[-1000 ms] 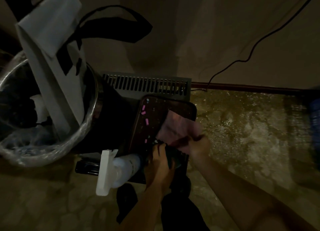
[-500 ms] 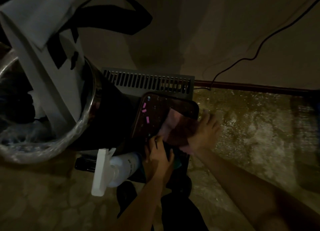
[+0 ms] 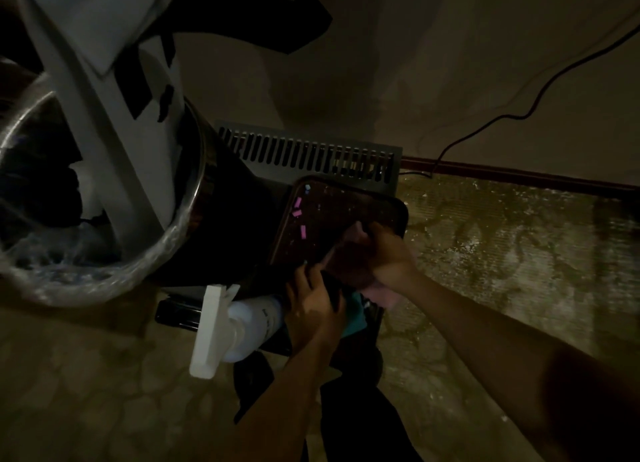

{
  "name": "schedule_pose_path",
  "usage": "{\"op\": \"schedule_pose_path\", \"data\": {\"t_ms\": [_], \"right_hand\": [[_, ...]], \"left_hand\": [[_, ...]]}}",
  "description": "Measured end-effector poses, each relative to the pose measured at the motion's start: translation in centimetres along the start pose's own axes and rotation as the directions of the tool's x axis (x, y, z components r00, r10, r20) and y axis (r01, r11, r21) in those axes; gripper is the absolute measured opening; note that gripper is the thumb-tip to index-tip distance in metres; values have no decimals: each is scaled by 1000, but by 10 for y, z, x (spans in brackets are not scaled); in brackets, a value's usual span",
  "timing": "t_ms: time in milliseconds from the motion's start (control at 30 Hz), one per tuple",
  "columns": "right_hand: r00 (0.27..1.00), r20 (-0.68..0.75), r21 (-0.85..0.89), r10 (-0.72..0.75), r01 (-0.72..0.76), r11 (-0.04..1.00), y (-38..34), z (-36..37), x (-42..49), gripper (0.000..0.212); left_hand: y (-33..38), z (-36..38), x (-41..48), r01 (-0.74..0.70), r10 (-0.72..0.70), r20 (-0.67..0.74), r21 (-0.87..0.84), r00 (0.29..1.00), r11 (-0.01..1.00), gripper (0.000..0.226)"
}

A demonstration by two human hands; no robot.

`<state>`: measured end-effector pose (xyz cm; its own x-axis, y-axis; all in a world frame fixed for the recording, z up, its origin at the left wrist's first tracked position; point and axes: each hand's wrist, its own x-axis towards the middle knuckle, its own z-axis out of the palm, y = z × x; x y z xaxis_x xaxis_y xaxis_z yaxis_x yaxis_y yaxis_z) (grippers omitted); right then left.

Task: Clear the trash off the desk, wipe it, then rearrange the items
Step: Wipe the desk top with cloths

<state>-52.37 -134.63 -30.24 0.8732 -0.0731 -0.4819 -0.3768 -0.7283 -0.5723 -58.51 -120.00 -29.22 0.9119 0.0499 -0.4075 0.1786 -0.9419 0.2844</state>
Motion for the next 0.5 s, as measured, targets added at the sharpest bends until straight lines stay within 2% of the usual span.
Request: {"op": "schedule_pose_path", "data": {"t_ms": [33, 67, 133, 200, 333, 400, 500], "right_hand": [[1000, 30, 143, 2, -7, 990, 0, -2, -5, 9], [999, 41, 268, 10, -21, 963, -1, -4, -11, 9], [999, 9, 431, 40, -40, 901, 0, -7, -22, 22], [997, -48, 504, 60, -28, 863, 3, -10, -32, 16], [998, -45, 547, 41, -10, 837, -4, -20, -46, 22], [997, -44, 648, 56, -14, 762, -15, -25, -52, 27], [992, -18, 763, 123, -66, 643, -30, -32, -64, 21]], "left_hand": [[2, -3, -1, 3, -3, 11, 3, 1000, 1000, 54], [4, -7, -2, 6, -6, 17, -2, 1000, 1000, 54], [9, -14, -6, -11, 11, 19, -27, 1000, 1000, 53], [13, -18, -13, -57, 57, 1, -18, 998, 998, 53], [18, -27, -29, -128, 128, -36, -2, 991, 992, 52], [17, -31, -37, -165, 164, -42, -7, 986, 986, 52], [8, -36, -45, -190, 189, -25, -50, 982, 981, 51]]}}
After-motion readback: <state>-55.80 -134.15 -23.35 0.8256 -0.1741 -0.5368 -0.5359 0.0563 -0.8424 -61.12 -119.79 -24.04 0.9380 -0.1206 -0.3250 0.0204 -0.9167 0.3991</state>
